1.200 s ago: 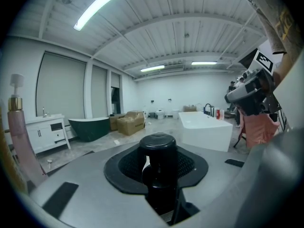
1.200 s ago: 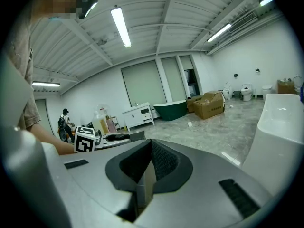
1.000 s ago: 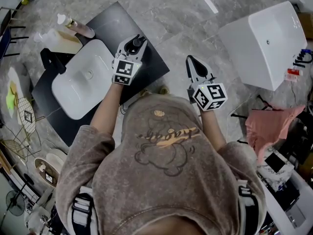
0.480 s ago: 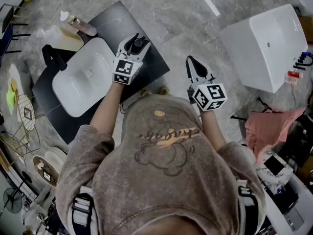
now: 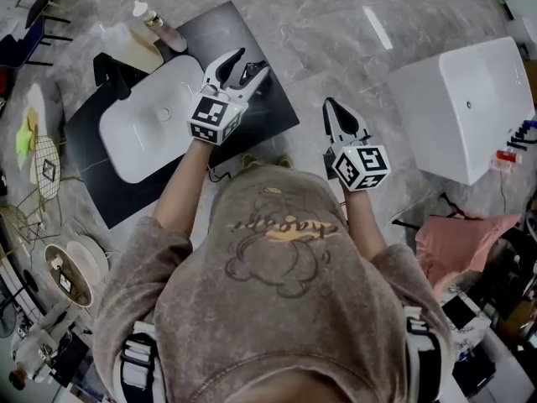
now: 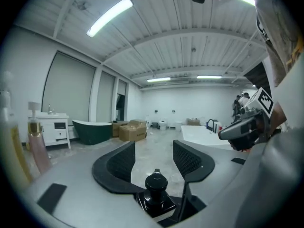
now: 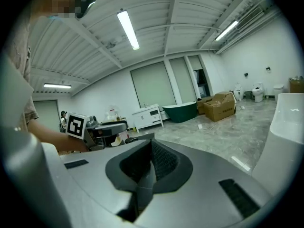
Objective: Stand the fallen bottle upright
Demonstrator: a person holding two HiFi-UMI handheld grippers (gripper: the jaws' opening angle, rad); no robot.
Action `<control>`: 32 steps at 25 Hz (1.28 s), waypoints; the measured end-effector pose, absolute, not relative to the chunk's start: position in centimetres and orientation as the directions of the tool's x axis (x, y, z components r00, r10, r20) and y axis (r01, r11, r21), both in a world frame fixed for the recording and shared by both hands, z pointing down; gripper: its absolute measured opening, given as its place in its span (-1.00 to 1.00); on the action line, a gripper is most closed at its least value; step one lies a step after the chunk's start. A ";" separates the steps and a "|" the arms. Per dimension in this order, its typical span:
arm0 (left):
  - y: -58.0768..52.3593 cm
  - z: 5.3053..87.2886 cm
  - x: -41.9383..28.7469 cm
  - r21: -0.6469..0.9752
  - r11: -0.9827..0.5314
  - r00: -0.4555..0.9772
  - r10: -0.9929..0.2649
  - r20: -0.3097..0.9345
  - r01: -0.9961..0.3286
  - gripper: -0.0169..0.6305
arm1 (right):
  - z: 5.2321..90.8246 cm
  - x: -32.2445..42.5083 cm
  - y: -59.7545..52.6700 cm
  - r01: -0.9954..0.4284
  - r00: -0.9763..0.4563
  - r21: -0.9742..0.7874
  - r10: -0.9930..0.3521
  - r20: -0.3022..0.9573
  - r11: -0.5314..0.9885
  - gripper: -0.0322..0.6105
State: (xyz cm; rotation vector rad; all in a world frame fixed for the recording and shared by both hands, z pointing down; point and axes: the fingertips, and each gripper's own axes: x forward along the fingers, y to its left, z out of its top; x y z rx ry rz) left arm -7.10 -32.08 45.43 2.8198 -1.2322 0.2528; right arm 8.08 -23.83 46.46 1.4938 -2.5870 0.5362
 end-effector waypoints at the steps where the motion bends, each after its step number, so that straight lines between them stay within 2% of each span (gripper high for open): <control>1: -31.7 44.8 -7.5 -0.011 -0.671 0.661 -0.732 0.167 -0.741 -0.20 | 46.4 7.7 -23.9 -0.849 -0.523 -0.248 -0.812 0.259 0.467 -0.91; 12: -26.3 40.7 -12.8 0.105 -0.536 0.546 -0.827 0.132 -0.837 -0.20 | 45.0 4.0 -23.3 -0.764 -0.644 -0.227 -0.732 0.221 0.604 -0.91; 26: -20.7 42.2 -15.8 0.163 -0.354 0.380 -0.907 0.181 -0.921 -0.20 | 43.9 1.3 -22.7 -0.712 -0.702 -0.179 -0.687 0.186 0.679 -0.91; 28: -20.4 42.6 -15.9 0.169 -0.337 0.366 -0.912 0.185 -0.926 -0.24 | 43.8 1.0 -22.5 -0.709 -0.705 -0.180 -0.686 0.182 0.681 -0.91; 32: -19.8 43.0 -15.7 0.165 -0.329 0.357 -0.915 0.190 -0.930 -0.47 | 43.9 0.7 -22.1 -0.707 -0.707 -0.184 -0.684 0.178 0.683 -0.91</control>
